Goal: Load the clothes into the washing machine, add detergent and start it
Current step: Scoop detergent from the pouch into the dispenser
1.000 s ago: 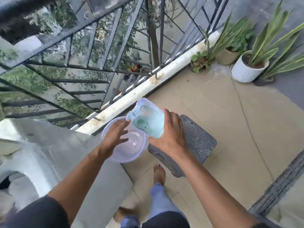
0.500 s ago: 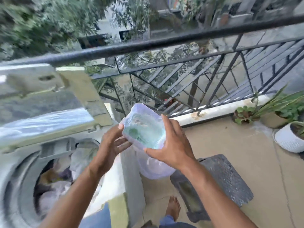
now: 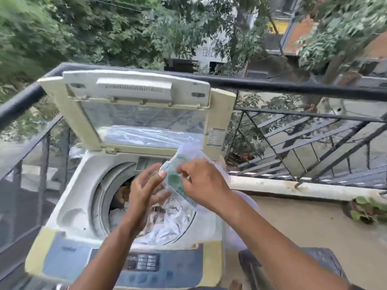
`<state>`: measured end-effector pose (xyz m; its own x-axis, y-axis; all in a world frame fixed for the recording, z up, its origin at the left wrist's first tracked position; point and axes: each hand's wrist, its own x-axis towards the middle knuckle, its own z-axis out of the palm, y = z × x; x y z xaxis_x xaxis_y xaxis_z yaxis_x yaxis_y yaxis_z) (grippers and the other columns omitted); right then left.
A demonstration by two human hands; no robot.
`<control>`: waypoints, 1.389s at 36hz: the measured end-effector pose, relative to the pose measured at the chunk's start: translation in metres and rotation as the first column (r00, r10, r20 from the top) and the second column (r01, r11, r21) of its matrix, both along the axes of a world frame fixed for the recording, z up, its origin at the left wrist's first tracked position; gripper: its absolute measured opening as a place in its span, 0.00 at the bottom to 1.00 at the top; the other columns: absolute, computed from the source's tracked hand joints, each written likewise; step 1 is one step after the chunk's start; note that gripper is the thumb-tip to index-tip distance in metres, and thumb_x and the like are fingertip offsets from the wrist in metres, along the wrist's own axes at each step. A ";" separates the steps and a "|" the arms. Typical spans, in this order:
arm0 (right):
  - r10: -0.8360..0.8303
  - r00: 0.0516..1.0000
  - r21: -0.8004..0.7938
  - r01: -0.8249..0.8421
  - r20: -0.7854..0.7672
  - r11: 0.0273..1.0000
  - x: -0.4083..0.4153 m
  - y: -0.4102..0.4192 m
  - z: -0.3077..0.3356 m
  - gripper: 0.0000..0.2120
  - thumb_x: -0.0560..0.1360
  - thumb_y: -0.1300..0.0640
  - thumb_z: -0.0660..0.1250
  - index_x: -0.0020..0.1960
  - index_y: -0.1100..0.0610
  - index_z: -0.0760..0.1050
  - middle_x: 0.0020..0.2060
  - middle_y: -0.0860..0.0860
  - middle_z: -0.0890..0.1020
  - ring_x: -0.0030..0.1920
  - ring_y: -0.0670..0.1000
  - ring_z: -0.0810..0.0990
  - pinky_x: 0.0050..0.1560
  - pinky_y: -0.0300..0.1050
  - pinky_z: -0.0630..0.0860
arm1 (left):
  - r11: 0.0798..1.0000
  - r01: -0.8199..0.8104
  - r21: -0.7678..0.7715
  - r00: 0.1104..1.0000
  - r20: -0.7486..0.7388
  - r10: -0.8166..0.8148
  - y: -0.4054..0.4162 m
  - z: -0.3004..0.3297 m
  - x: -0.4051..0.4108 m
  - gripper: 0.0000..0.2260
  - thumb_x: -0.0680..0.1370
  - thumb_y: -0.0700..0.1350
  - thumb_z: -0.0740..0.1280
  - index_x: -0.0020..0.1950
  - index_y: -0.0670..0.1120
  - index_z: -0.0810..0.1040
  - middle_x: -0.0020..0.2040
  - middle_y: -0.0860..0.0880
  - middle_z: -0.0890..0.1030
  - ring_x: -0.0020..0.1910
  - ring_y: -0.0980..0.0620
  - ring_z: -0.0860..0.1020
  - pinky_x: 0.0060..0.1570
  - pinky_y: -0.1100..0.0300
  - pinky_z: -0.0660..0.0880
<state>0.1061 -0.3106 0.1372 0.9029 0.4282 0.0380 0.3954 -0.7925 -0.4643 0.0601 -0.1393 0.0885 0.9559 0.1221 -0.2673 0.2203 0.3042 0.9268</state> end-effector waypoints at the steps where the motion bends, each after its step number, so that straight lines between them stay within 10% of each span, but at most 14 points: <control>1: 0.026 1.000 -0.031 -0.027 -0.017 0.999 0.003 0.014 -0.006 0.09 0.76 0.56 0.68 0.55 0.52 0.83 0.47 0.55 0.86 0.50 0.60 0.83 0.48 0.51 0.80 | 1.000 -0.011 0.001 1.000 -0.008 0.011 0.007 -0.001 -0.002 0.34 0.67 0.57 0.78 0.70 0.45 0.79 0.62 0.36 0.85 0.62 0.30 0.82 0.65 0.31 0.77; 17: 0.053 0.998 -0.137 -0.047 0.043 0.989 0.006 0.126 -0.027 0.06 0.74 0.52 0.70 0.45 0.54 0.81 0.42 0.54 0.83 0.46 0.59 0.82 0.37 0.45 0.65 | 0.994 -0.106 0.007 0.990 -0.091 0.107 0.100 -0.017 -0.020 0.34 0.64 0.60 0.80 0.67 0.48 0.82 0.60 0.33 0.84 0.54 0.36 0.83 0.61 0.33 0.80; 27: -0.198 0.946 0.130 0.170 0.256 0.977 -0.014 0.109 -0.033 0.06 0.71 0.61 0.70 0.40 0.55 0.74 0.31 0.51 0.80 0.32 0.57 0.78 0.30 0.49 0.73 | 0.987 -0.142 0.075 0.986 -0.077 0.148 0.124 -0.021 -0.025 0.39 0.62 0.61 0.79 0.70 0.48 0.78 0.58 0.42 0.87 0.54 0.43 0.86 0.51 0.50 0.84; 50: 0.044 0.930 -0.072 -0.019 0.365 0.997 -0.014 0.077 -0.033 0.19 0.60 0.66 0.75 0.42 0.56 0.67 0.25 0.51 0.68 0.26 0.56 0.59 0.29 0.41 0.53 | 0.954 -0.212 0.211 0.970 -0.074 0.232 0.093 -0.008 -0.035 0.40 0.62 0.63 0.78 0.71 0.49 0.77 0.54 0.49 0.89 0.54 0.48 0.87 0.57 0.46 0.84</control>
<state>0.0926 -0.2335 0.1044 0.8177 0.4688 0.3341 0.5531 -0.8007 -0.2300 0.0254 -0.0464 0.0801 0.8690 0.3890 -0.3058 0.2602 0.1663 0.9511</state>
